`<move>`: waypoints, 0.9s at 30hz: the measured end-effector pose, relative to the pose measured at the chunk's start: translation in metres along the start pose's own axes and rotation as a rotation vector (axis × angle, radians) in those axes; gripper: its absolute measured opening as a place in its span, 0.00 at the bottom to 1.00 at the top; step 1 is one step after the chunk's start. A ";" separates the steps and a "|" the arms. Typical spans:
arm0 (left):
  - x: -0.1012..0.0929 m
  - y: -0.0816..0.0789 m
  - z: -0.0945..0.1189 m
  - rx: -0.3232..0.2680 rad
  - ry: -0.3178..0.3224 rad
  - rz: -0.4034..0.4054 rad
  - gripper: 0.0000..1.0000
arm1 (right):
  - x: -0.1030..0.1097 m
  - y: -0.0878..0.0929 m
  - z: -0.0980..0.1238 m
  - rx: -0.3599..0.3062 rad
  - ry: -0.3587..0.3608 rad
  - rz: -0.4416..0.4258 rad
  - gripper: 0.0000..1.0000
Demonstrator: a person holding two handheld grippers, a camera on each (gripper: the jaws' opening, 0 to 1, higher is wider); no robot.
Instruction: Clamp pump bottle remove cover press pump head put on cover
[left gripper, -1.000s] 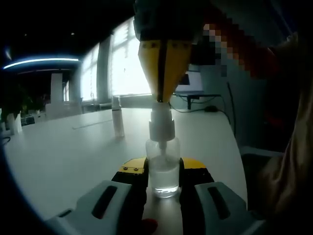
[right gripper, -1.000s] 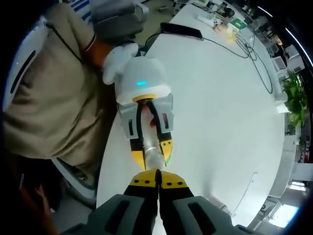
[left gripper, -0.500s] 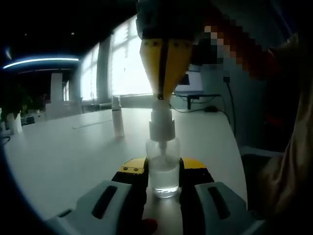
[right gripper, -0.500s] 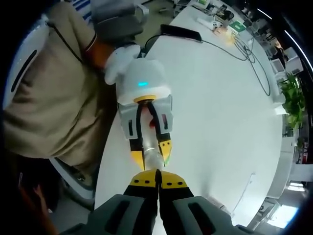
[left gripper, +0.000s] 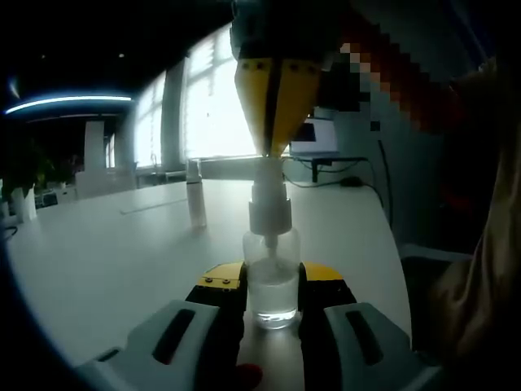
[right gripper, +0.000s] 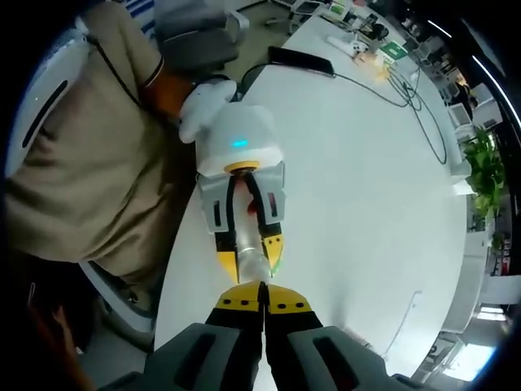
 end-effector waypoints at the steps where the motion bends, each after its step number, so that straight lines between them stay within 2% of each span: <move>1: 0.000 0.000 0.000 0.000 0.000 0.000 0.15 | 0.000 0.000 0.000 0.000 -0.002 -0.001 0.00; 27: 0.001 0.000 -0.001 0.000 -0.001 -0.003 0.15 | -0.002 0.001 0.000 -0.007 -0.008 -0.026 0.00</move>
Point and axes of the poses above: the point that each gripper's makers call its tool centre point, and the gripper's own axes: z roughly backward along the fingers, x roughly to its left, y roughly out of its underside, the point moved 4 cm from there along z, roughly backward along the fingers, and after that the axes turned 4 degrees about x, right-handed, at the moved point
